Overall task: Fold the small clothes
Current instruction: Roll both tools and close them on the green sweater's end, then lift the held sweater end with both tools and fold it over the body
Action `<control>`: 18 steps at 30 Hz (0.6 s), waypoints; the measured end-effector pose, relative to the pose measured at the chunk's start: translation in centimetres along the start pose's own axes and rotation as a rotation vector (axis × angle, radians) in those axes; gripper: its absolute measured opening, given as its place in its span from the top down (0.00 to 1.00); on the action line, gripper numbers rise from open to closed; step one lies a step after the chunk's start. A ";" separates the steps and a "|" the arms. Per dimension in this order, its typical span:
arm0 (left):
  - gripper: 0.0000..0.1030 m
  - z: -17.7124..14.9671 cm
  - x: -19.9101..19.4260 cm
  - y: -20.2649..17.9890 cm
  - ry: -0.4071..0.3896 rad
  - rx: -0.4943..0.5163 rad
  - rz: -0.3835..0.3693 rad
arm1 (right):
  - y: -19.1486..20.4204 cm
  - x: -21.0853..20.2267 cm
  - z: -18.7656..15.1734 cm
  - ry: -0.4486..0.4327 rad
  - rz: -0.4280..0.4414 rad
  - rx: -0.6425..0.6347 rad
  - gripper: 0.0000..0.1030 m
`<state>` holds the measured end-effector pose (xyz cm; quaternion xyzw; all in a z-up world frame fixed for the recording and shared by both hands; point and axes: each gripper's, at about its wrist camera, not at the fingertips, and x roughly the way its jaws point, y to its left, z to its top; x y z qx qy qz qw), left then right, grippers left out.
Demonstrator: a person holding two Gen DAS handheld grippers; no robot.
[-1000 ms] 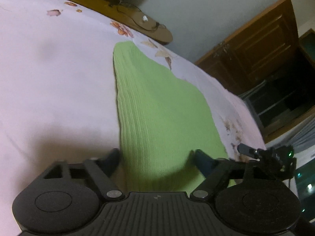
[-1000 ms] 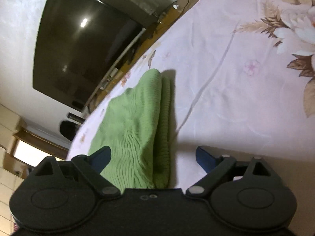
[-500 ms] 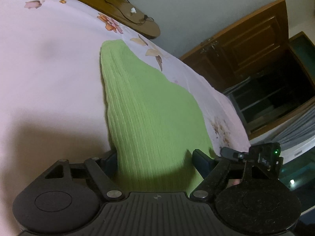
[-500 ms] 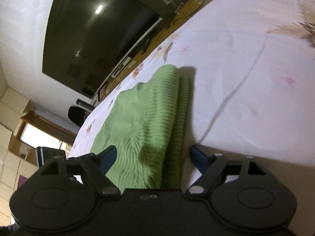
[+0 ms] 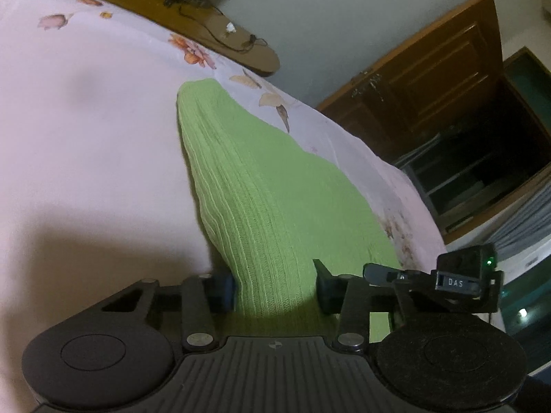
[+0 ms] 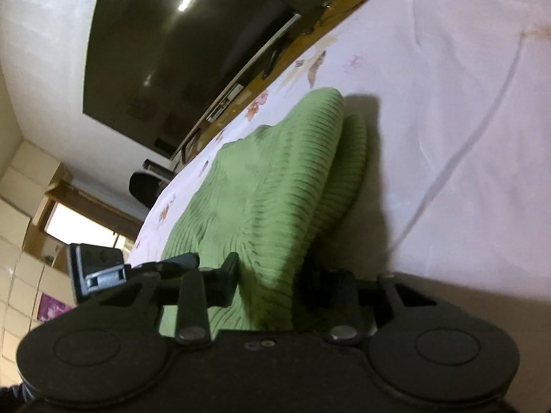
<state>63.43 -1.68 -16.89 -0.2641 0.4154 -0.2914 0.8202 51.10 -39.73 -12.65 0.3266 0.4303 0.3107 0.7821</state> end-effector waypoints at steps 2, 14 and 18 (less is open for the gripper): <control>0.65 0.2 -0.3 -0.2 -0.004 -0.004 0.006 | 0.4 0.2 0.0 -0.011 -0.009 -0.002 0.71; 0.68 2.7 -11.3 -1.7 -0.138 0.094 -0.018 | 11.1 -0.3 0.8 -0.081 0.003 -0.197 0.74; 0.68 3.2 -16.9 0.2 -0.174 0.100 0.010 | 15.3 2.2 0.6 -0.071 0.041 -0.231 0.74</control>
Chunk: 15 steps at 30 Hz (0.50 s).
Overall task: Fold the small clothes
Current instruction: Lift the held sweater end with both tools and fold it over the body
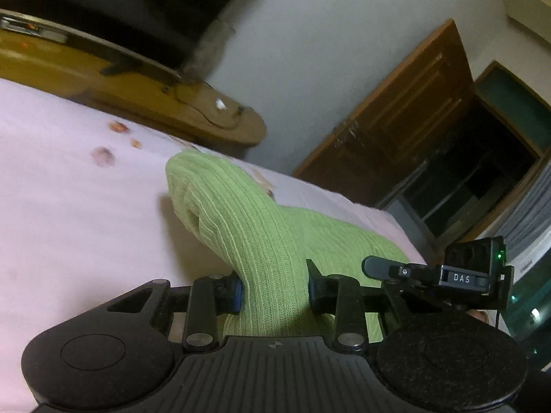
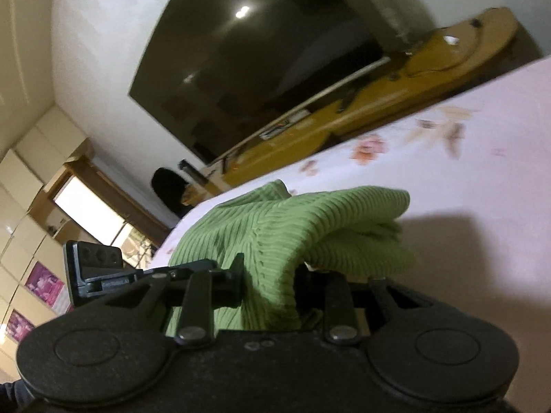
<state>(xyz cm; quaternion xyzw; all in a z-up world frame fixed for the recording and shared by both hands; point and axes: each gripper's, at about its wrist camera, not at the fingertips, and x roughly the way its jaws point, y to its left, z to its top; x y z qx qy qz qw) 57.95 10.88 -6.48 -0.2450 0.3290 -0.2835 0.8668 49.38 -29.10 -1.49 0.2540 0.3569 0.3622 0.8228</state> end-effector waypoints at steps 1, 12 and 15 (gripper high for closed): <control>0.68 0.2 -1.2 0.8 -0.005 -0.004 0.009 | 1.1 1.0 0.0 0.005 0.011 -0.005 0.74; 0.56 -7.0 -11.1 15.1 0.111 -0.284 0.151 | 3.6 15.3 -7.7 0.204 0.033 0.189 0.65; 0.53 -8.3 -13.7 15.9 0.034 -0.340 0.065 | 3.4 14.8 -9.7 0.150 0.003 0.214 0.28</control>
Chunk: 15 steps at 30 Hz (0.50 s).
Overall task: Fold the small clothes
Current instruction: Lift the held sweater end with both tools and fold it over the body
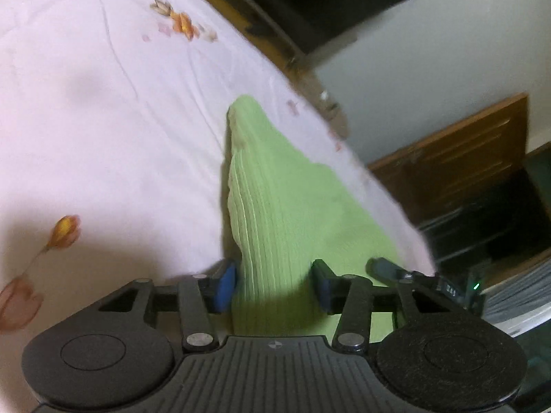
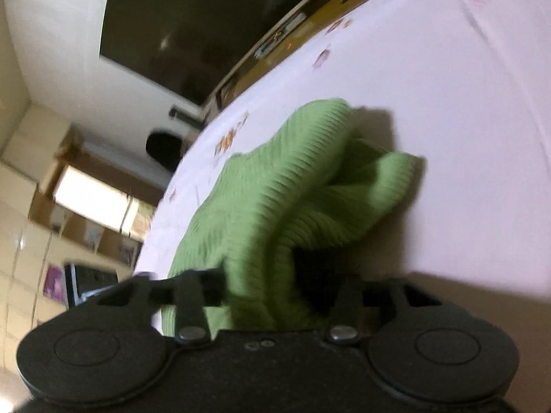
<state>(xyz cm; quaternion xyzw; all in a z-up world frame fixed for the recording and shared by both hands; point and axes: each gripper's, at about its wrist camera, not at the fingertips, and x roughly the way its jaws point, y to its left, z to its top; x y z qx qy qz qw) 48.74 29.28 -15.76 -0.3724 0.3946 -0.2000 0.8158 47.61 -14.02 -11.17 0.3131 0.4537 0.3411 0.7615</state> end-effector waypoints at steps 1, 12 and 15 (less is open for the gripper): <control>0.52 -0.4 -0.7 0.0 -0.005 0.011 -0.020 | -0.1 -1.1 -0.3 -0.038 0.001 0.005 0.23; 0.53 -3.2 -0.1 -0.1 0.112 -0.018 -0.078 | -0.6 -3.0 -3.1 0.077 0.052 0.026 0.65; 0.64 -3.1 -1.5 -0.9 0.147 -0.012 -0.106 | 0.2 -2.4 -3.2 0.141 0.058 0.201 0.75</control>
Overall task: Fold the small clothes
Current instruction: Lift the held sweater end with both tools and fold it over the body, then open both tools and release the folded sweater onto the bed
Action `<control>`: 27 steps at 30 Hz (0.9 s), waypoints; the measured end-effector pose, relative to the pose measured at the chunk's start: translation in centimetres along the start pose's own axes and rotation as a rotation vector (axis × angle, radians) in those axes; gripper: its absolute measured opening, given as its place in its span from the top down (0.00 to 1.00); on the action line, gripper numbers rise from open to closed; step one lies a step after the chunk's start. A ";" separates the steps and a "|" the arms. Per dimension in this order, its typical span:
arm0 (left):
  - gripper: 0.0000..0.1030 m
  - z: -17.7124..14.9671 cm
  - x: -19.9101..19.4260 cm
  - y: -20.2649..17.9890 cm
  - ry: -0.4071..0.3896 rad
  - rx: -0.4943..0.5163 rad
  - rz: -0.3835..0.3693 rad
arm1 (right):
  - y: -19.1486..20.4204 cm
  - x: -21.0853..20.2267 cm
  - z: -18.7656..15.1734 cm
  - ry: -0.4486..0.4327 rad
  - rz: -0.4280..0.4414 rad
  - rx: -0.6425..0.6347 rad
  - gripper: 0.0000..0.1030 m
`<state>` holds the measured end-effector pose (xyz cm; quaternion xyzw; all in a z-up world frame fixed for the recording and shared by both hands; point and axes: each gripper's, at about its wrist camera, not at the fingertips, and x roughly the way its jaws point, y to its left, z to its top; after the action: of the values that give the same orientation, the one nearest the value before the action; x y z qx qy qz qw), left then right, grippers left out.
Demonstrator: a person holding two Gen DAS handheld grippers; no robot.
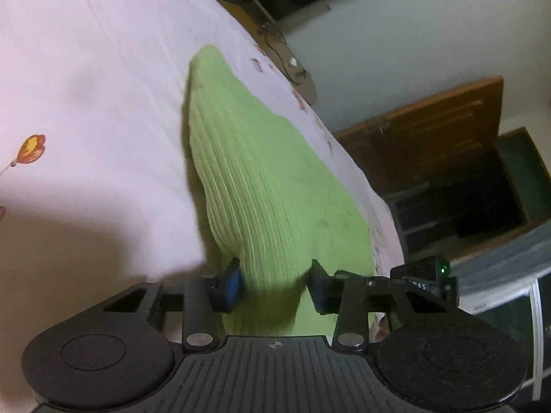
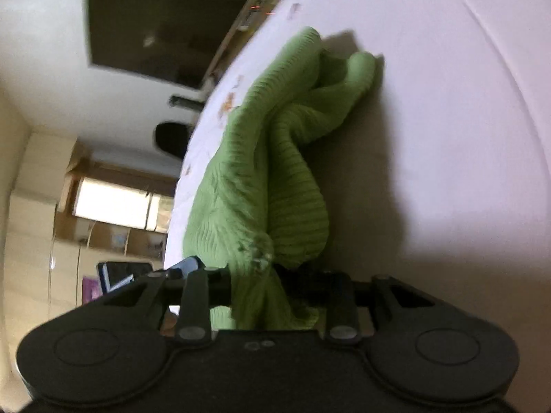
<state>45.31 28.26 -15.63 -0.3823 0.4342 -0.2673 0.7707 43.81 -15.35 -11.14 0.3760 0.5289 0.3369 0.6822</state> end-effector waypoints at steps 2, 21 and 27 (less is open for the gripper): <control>0.71 -0.7 -0.7 -0.3 0.044 0.013 0.044 | 0.8 -0.9 -1.4 0.009 0.013 0.046 0.76; 0.31 -1.6 -0.7 -4.3 0.001 0.147 0.303 | 2.5 -3.0 0.7 -0.253 -0.213 -0.098 0.48; 0.30 -5.4 -5.8 -11.0 -0.257 0.448 0.428 | 7.6 -4.8 -6.7 -0.361 -0.321 -0.411 0.50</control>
<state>36.92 24.40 -5.73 -0.1339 0.3343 -0.1378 0.9227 35.77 -14.68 -3.40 0.1957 0.3728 0.2527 0.8711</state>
